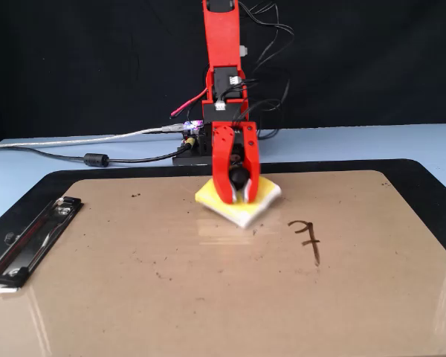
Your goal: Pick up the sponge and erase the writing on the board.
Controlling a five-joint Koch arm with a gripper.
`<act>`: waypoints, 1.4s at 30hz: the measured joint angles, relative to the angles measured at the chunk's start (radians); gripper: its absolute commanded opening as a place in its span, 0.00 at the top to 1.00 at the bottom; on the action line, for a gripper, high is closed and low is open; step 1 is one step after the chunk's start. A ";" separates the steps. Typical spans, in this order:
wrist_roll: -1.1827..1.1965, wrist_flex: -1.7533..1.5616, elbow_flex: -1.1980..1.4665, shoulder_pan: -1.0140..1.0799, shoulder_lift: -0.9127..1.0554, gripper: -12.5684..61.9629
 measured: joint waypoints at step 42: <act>-0.005 -0.057 -0.071 -0.215 -0.087 0.94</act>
